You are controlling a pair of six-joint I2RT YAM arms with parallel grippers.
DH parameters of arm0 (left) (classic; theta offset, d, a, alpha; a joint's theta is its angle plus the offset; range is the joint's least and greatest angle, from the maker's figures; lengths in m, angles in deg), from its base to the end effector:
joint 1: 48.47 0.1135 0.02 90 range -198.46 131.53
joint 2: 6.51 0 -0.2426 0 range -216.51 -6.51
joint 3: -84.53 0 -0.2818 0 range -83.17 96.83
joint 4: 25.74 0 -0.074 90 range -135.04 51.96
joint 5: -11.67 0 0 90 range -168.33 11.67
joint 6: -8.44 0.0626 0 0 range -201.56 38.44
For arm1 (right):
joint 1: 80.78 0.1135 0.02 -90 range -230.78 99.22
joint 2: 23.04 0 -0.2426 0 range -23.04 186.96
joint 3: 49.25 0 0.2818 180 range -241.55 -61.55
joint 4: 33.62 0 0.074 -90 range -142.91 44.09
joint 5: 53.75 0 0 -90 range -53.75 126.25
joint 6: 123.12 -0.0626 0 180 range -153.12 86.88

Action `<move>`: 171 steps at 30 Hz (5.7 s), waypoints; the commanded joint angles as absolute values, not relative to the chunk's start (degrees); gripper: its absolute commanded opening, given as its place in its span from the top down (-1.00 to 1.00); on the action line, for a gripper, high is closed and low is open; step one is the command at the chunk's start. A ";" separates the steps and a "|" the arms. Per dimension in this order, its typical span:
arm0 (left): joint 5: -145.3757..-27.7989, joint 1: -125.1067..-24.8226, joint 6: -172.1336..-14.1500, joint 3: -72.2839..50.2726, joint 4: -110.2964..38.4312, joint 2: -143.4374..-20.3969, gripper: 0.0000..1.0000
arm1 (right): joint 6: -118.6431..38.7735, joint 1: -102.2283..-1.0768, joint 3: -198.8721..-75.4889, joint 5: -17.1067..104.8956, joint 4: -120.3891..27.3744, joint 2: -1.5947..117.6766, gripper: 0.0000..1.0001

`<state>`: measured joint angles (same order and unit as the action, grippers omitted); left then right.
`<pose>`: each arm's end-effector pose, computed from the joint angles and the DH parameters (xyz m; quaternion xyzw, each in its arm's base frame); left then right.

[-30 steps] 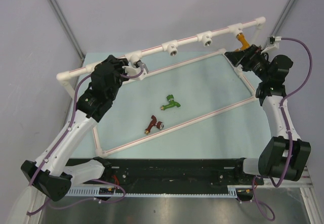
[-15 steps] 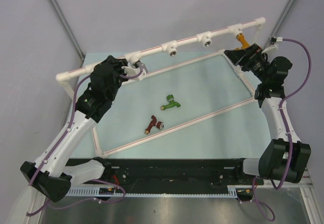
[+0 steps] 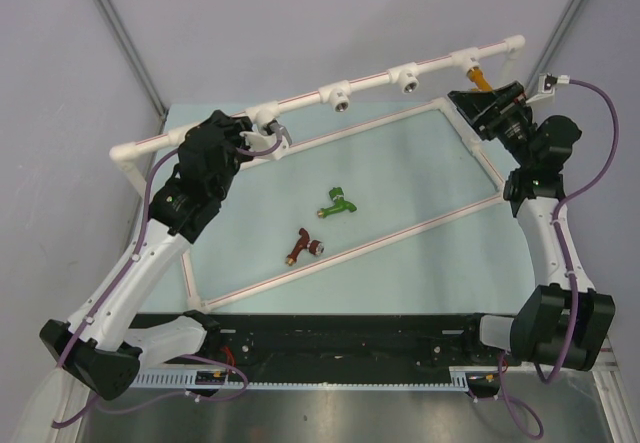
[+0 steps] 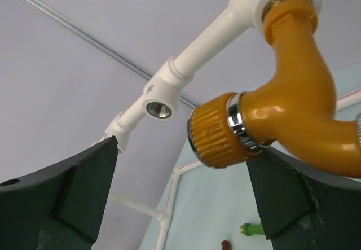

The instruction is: Install the water faucets

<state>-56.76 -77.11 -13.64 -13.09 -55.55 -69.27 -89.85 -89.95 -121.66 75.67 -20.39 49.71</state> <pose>0.2783 -0.1258 0.4004 0.4826 0.5911 0.3470 0.5453 0.3510 -0.0164 0.3708 0.0978 0.6358 0.4892 0.5889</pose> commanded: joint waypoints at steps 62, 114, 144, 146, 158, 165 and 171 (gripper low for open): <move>-58.02 -77.29 -18.90 -11.10 -56.67 -69.44 1.00 | -56.41 -100.20 -143.55 54.71 -47.57 56.85 -0.91; -58.20 -77.29 -19.33 -10.84 -57.20 -69.35 1.00 | -44.38 -86.24 -133.18 48.56 -51.54 35.50 -0.99; -58.29 -77.29 -19.16 -10.84 -57.37 -69.97 1.00 | -58.16 -94.93 -126.15 66.92 -27.64 49.90 -0.82; -58.29 -77.29 -19.07 -10.75 -57.37 -69.97 1.00 | -61.76 -94.93 -126.15 68.15 -25.97 50.61 -0.69; -58.20 -77.38 -18.98 -10.84 -57.37 -70.32 1.00 | -94.25 -95.54 -126.15 74.83 -14.81 52.81 0.46; -58.29 -77.29 -19.16 -10.84 -57.37 -70.23 1.00 | -113.34 -96.77 -126.15 76.95 -4.35 54.39 0.69; -58.29 -77.29 -19.16 -10.84 -57.37 -69.88 1.00 | -109.16 -97.39 -126.15 76.86 -6.35 52.55 -0.36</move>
